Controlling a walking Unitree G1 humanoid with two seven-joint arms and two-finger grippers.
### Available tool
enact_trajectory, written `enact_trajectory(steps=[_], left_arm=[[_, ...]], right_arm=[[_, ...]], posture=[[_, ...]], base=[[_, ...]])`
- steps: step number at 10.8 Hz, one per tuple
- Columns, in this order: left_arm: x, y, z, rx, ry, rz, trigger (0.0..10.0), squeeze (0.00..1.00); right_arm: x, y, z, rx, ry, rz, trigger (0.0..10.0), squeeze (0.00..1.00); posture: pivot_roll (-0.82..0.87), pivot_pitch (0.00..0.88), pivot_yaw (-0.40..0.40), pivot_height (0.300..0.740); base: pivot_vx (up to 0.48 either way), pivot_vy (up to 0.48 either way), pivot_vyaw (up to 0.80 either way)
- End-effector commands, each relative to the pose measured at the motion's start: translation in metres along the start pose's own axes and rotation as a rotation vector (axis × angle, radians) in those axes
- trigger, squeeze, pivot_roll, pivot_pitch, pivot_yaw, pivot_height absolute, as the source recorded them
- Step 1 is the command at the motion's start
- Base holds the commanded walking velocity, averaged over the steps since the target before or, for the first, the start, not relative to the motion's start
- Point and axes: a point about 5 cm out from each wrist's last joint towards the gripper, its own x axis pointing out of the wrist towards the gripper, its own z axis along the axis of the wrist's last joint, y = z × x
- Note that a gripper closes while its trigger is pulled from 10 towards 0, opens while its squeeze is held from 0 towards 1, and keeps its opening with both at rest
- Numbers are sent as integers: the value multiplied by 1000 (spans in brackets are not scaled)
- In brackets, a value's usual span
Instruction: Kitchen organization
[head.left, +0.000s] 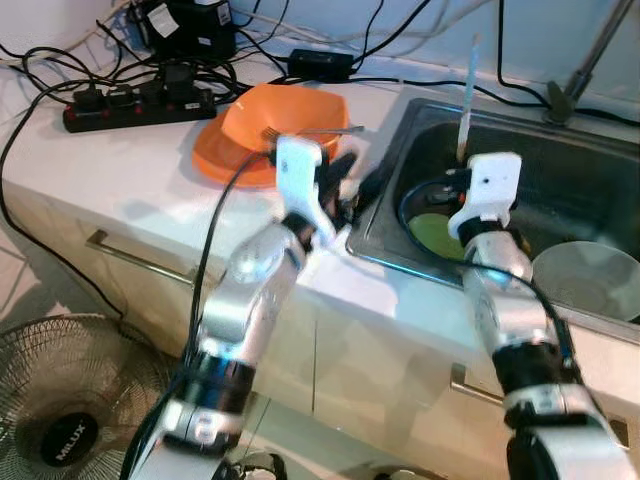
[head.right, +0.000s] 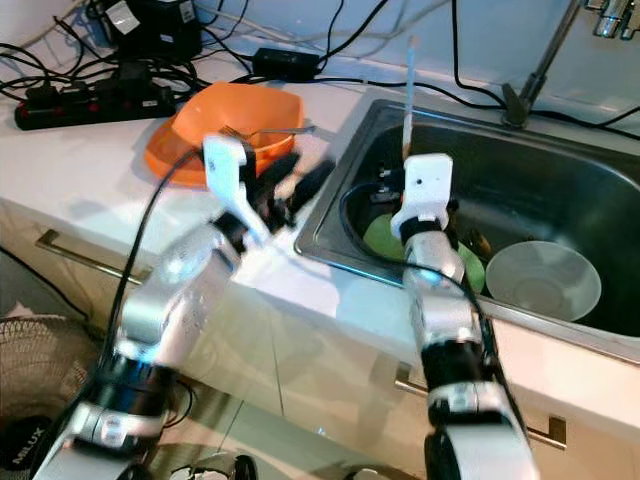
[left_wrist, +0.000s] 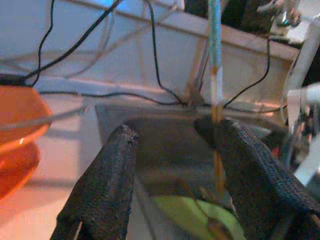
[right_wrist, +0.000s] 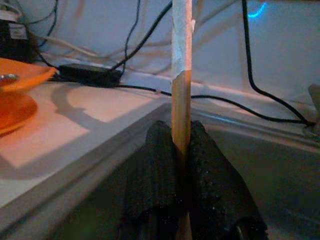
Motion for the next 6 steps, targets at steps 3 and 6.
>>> enact_trajectory(steps=[3,6], left_arm=[[-9,1,-9,45,55,13,10000,0],[-15,1,-18,104,115,12,10000,0]], right_arm=[[17,-15,-6,62,108,-41,10000,0],[24,-26,-32,92,380,-99,10000,0]], posture=[[62,52,22,740],[78,42,17,740]], base=[[0,0,0],[0,0,0]])
